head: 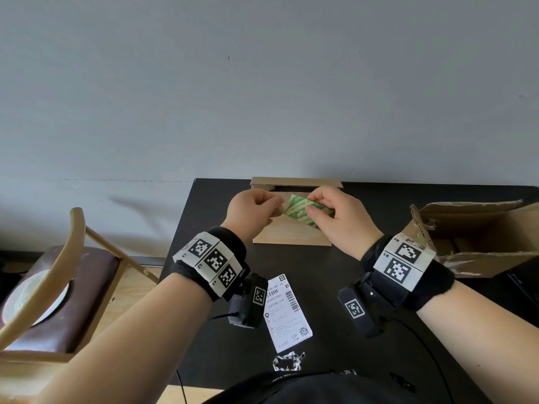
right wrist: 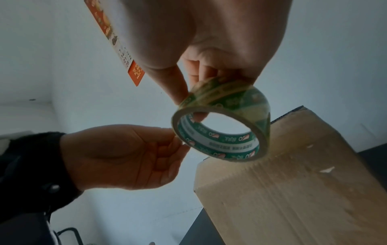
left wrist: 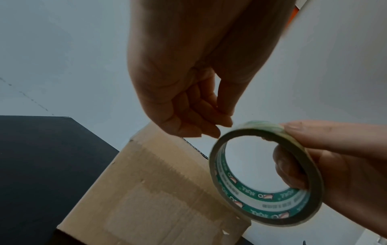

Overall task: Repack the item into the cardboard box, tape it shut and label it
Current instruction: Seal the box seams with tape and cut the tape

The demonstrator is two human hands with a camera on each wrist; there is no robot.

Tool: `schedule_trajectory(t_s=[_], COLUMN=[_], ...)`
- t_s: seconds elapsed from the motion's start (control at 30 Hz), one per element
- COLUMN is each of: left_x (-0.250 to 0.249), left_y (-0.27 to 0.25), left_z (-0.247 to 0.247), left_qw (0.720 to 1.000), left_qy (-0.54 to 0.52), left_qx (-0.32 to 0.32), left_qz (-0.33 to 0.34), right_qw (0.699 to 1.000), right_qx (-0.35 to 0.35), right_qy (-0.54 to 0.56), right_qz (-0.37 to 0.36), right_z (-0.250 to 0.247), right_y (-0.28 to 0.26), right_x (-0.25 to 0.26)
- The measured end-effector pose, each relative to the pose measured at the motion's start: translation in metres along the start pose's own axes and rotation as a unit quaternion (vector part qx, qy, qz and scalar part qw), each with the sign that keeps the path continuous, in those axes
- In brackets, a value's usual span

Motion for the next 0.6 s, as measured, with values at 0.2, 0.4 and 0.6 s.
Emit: schedule_trajectory(t_s=[0.2,0.4,0.6], left_x=[-0.003,-0.002,0.005], left_y=[0.002,0.0,-0.004], left_z=[-0.004,-0.008,-0.007], left_qw=[0.997,0.998,0.997], left_qy=[0.07,0.058,-0.057], left_qx=[-0.002,0.002,0.016], left_qz=[0.017,0.011,-0.042], right_qw=[0.999,0.995,0.995], right_qx=[0.005,0.001,-0.009], right_qy=[-0.042,-0.101,-0.098], right_qz=[-0.004,0.001,-0.02], right_z=[0.004,0.002,0.0], right_y=[0.004,0.01,0.015], right_x=[-0.001,-0.002,0.009])
Point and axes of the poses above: each hand's wrist, its own y-axis towards the middle knuckle, its own z-axis out of the palm, x = y × z, the point moved 10 cm from there along y, towards the middle knuckle, and after that the axes turned 3 degrees about x, right-handed, at the moved point
